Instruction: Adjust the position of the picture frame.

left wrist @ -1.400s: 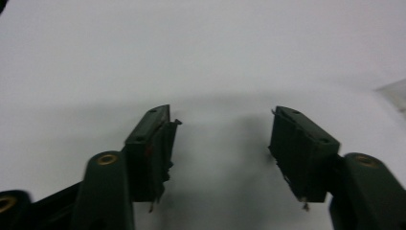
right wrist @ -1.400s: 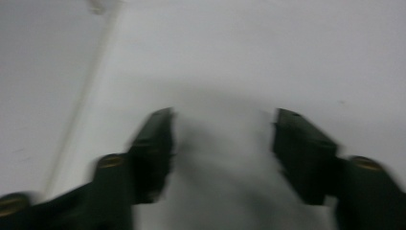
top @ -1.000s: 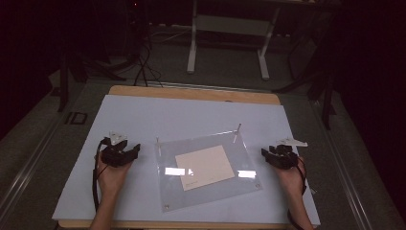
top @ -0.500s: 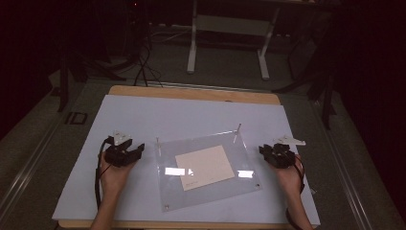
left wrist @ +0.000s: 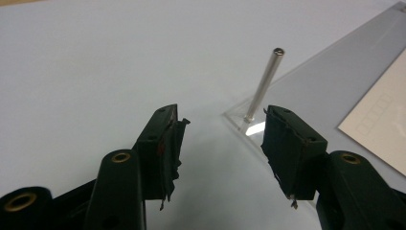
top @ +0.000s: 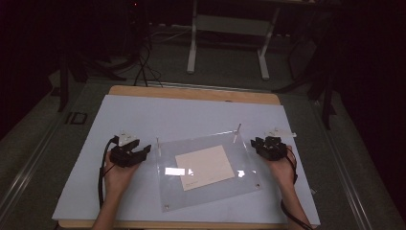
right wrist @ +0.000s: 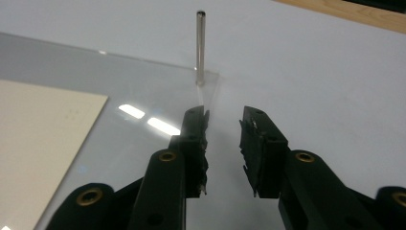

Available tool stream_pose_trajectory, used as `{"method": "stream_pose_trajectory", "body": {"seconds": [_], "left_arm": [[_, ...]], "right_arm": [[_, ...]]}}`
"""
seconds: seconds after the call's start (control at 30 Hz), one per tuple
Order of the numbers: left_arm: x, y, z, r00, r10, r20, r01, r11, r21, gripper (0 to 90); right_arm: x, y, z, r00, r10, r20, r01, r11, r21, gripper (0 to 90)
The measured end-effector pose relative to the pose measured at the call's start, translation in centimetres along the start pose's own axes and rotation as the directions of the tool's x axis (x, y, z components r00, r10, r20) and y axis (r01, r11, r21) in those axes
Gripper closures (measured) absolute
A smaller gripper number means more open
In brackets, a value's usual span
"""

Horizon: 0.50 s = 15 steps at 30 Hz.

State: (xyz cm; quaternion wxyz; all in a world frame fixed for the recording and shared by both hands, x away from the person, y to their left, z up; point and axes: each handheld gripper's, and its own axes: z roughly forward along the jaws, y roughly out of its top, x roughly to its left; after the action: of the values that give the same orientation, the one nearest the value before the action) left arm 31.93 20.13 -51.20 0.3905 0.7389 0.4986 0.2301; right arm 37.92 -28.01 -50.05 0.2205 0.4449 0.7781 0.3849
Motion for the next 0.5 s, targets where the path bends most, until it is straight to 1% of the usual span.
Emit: {"method": "stream_pose_trajectory", "body": {"seconds": [0.07,0.1,0.17,0.2,0.23,0.27,0.3,0.4,0.47,0.5], "left_arm": [[0.0,0.0,0.0,1.0,-0.002,0.005,0.002,1.0,-0.001,47.0],[-0.1,0.1,0.1,0.9999,0.001,0.015,-0.001,1.0,-0.002,47.7],[-0.2,0.1,0.2,0.9998,0.006,0.019,-0.006,1.0,0.001,48.0],[-0.3,0.1,0.3,0.9998,0.008,0.02,-0.008,1.0,0.002,48.8],[-0.5,0.1,0.4,0.9995,0.016,0.026,-0.016,0.9999,0.005,50.9],[-0.7,0.2,0.5,0.9991,0.026,0.034,-0.026,0.9997,0.003,52.1],[-0.8,0.2,0.5,0.9988,0.032,0.038,-0.032,0.9995,0.0,53.5],[-0.9,0.3,0.6,0.9985,0.035,0.042,-0.035,0.9994,0.001,54.6],[-1.1,0.5,0.9,0.998,0.037,0.051,-0.038,0.9993,0.001,55.6],[-1.2,0.5,1.0,0.9979,0.034,0.055,-0.034,0.9994,0.001,55.8]], "right_arm": [[0.0,0.1,0.2,1.0,-0.002,-0.002,0.002,1.0,-0.001,69.8],[0.2,0.4,0.5,0.9999,-0.015,-0.008,0.015,0.9999,-0.004,69.9],[0.2,0.5,0.6,0.9998,-0.02,-0.009,0.02,0.9998,-0.005,70.0],[0.4,0.6,0.8,0.9993,-0.035,-0.013,0.034,0.9994,-0.006,71.6],[0.5,0.9,1.2,0.9977,-0.067,-0.013,0.067,0.9977,0.0,74.8],[0.6,1.0,1.4,0.9973,-0.073,-0.012,0.073,0.9973,0.001,75.6],[0.6,1.1,1.6,0.997,-0.077,-0.012,0.077,0.997,0.002,75.6],[0.5,1.3,1.8,0.9968,-0.078,-0.017,0.078,0.997,0.002,75.6],[0.4,1.7,2.3,0.9974,-0.069,-0.021,0.069,0.9976,0.001,75.0],[0.2,2.1,2.7,0.9977,-0.062,-0.026,0.063,0.998,0.003,72.9]]}}
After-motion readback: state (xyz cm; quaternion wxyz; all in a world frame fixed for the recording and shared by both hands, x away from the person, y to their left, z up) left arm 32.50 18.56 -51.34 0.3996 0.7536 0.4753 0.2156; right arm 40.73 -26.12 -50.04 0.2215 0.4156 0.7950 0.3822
